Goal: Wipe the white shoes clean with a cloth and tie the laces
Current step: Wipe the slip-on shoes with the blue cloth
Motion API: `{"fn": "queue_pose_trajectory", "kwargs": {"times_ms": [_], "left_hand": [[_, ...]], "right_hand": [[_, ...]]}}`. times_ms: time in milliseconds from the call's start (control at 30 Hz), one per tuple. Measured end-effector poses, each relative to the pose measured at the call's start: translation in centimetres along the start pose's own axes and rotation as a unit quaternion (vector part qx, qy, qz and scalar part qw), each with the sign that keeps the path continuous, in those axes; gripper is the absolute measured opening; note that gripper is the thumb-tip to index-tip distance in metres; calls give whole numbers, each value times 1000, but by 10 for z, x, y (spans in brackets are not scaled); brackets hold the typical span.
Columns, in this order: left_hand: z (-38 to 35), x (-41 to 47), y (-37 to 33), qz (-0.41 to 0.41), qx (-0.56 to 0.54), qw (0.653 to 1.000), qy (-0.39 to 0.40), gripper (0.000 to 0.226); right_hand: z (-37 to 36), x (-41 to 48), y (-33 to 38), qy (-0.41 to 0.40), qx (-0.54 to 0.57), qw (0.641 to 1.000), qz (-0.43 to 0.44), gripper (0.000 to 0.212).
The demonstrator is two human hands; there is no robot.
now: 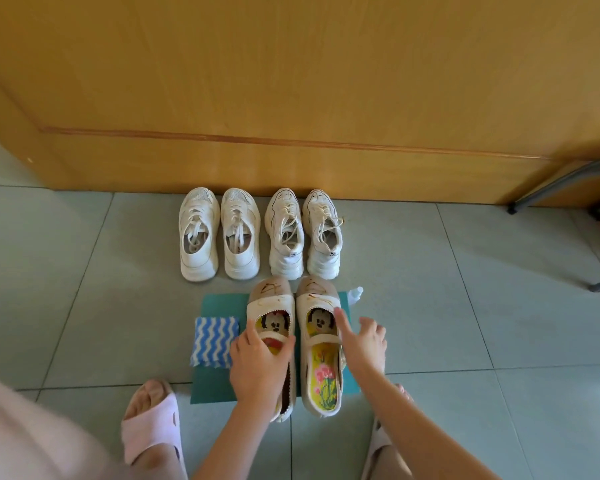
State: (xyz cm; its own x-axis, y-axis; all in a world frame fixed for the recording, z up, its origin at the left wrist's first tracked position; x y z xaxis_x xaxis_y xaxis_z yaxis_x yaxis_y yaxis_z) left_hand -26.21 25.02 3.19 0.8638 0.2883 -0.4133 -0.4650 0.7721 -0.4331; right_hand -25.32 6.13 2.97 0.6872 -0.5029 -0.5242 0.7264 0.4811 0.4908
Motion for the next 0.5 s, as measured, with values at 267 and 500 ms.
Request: {"fn": "queue_pose_trajectory", "kwargs": {"times_ms": [267, 500], "left_hand": [[21, 23, -19, -113, -22, 990, -82, 38], [21, 33, -32, -147, -97, 983, -61, 34]], "right_hand": [[30, 96, -2, 50, 66, 996, 23, 50], [8, 136, 4, 38, 4, 999, 39, 44]]}}
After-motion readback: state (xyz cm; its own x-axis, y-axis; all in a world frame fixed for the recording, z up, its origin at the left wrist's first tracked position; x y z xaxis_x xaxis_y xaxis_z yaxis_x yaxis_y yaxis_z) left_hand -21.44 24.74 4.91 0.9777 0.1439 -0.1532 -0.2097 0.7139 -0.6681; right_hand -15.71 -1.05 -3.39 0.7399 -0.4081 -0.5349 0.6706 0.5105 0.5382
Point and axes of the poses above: each hand's wrist, its own x-axis towards the middle knuckle, its own z-axis out of the back of the hand, y = z × x, the point moved 4 cm from there along x, towards the middle knuckle, and after that the axes turned 2 degrees about y, right-handed, at the moved point
